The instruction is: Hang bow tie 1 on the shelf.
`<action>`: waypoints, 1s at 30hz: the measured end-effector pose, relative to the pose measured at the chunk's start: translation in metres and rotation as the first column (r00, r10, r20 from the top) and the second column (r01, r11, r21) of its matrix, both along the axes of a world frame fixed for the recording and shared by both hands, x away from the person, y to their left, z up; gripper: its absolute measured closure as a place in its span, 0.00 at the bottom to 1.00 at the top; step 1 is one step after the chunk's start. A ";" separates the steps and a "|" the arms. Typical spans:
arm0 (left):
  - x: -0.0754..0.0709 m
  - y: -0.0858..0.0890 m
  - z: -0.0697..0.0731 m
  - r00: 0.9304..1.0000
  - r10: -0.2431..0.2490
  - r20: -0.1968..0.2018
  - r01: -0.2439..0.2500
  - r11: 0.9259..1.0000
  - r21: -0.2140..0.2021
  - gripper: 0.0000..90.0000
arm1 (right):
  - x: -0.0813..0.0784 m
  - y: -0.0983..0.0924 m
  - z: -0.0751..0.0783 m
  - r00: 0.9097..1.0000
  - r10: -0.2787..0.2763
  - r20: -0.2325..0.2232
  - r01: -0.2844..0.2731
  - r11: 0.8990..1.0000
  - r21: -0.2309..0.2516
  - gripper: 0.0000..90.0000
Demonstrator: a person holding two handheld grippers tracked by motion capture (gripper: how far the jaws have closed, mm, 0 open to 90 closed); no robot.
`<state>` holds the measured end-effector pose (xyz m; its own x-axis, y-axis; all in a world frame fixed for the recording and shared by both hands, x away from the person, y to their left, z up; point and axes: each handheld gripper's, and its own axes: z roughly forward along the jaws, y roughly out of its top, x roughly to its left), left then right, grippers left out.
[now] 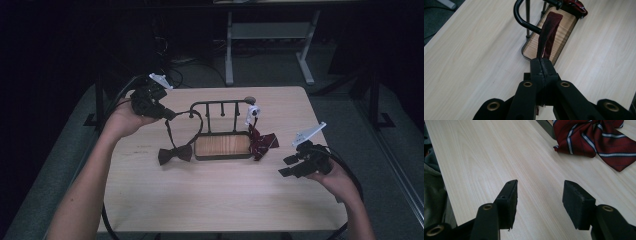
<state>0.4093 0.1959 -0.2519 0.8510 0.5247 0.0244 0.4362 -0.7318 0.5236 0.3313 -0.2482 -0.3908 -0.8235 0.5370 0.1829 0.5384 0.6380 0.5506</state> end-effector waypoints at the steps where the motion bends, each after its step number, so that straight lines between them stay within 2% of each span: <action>1: 0.001 0.000 0.000 1.000 0.002 -0.001 -0.002 1.000 0.004 1.00 | 0.000 0.000 0.000 1.000 0.000 0.001 0.000 1.000 0.002 0.51; 12: 0.013 0.003 -0.003 0.999 0.033 -0.006 -0.033 0.999 0.008 1.00 | 0.000 -0.002 0.002 1.000 -0.003 0.008 0.003 1.000 0.001 0.51; 18: 0.019 0.000 -0.006 0.998 0.056 -0.019 -0.055 0.998 0.031 1.00 | -0.001 -0.002 0.003 1.000 -0.002 0.008 0.002 1.000 0.002 0.51; 23: 0.023 -0.006 -0.006 0.998 0.056 -0.015 -0.055 0.996 0.065 1.00 | 0.000 -0.002 0.003 1.000 -0.002 0.010 0.002 1.000 0.001 0.51; 30: 0.026 -0.010 -0.008 0.997 0.072 -0.018 -0.070 0.994 0.086 1.00 | -0.001 -0.003 0.004 1.000 -0.004 0.010 0.004 1.000 0.001 0.51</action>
<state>0.4355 0.1863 -0.2599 0.8123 0.5807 0.0538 0.4993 -0.7402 0.4503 0.3304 -0.2515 -0.3872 -0.8231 0.5400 0.1757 0.5355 0.6351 0.5566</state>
